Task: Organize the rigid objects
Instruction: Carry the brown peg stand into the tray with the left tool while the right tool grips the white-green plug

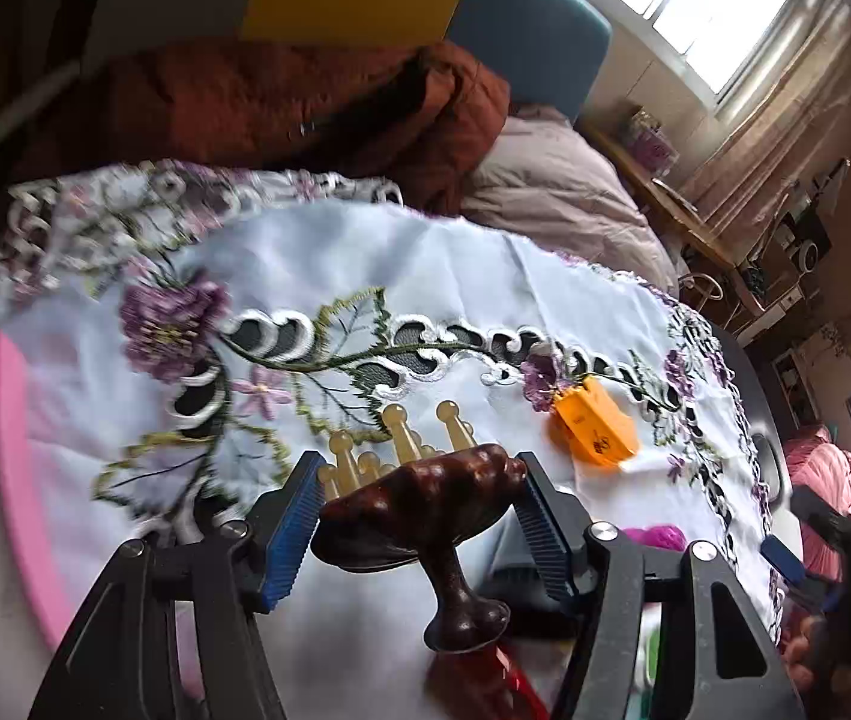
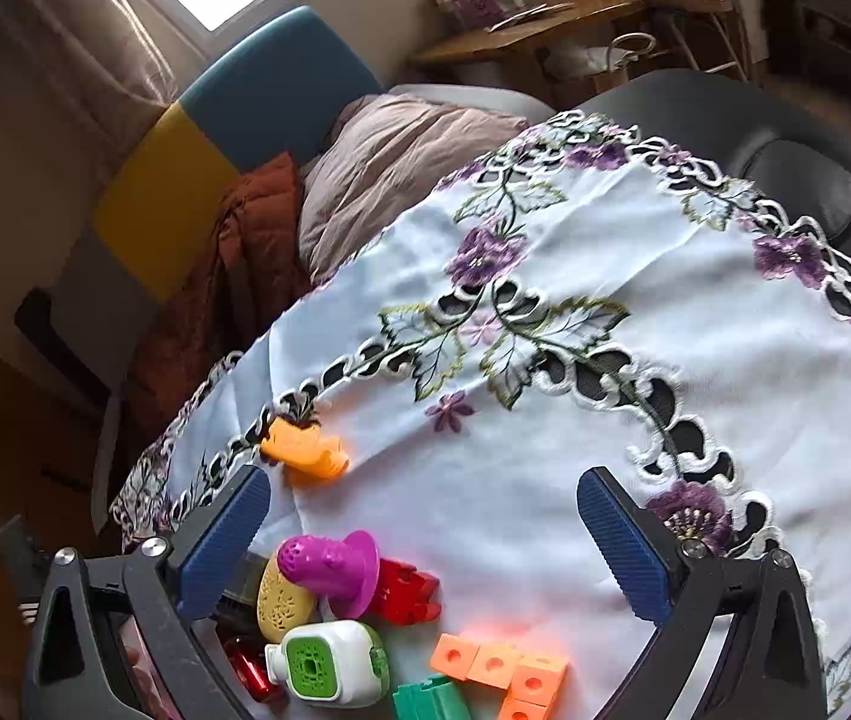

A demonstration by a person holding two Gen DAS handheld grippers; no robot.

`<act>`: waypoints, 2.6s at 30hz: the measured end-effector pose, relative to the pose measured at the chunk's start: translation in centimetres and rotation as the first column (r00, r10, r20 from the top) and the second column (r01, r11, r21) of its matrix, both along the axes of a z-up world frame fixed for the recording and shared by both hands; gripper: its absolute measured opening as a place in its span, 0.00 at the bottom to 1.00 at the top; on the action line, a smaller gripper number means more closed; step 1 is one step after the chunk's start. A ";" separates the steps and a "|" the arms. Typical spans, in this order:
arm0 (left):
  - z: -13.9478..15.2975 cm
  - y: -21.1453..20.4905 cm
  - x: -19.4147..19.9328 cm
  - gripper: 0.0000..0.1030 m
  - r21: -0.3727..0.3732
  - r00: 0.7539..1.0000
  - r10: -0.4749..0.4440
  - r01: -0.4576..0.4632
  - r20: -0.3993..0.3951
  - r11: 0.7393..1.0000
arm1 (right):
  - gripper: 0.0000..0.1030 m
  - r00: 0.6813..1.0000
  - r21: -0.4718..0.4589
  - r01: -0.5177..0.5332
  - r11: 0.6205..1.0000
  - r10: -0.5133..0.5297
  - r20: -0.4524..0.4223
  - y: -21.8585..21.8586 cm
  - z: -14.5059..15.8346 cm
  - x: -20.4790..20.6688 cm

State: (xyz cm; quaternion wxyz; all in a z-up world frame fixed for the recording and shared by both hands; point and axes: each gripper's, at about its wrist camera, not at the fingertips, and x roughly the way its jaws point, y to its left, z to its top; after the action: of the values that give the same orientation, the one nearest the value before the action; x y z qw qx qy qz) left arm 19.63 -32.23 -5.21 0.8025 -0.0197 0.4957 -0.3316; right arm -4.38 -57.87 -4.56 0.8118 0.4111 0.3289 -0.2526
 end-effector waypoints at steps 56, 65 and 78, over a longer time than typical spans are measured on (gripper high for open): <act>2.4 26.5 -12.6 0.62 -0.083 0.977 0.209 -0.204 0.044 0.975 | 0.58 0.507 -0.173 -0.841 0.513 0.632 -0.586 18.9 -4.7 8.5; 1.8 27.7 -7.1 0.62 -0.002 0.960 0.277 -0.277 0.033 0.961 | 0.55 0.578 -0.142 -0.795 0.589 0.668 -0.468 16.2 -5.5 8.4; -0.2 25.2 2.4 0.62 0.196 0.945 0.291 -0.317 0.152 0.928 | 0.55 0.572 -0.203 -0.808 0.554 0.654 -0.495 18.0 -5.0 7.9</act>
State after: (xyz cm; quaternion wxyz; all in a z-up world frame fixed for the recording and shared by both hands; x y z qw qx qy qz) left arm 22.08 -6.98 -5.42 0.8699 0.0116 0.4705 -0.1476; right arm 3.47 -39.86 -9.54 0.8316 -0.0012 0.5551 -0.0181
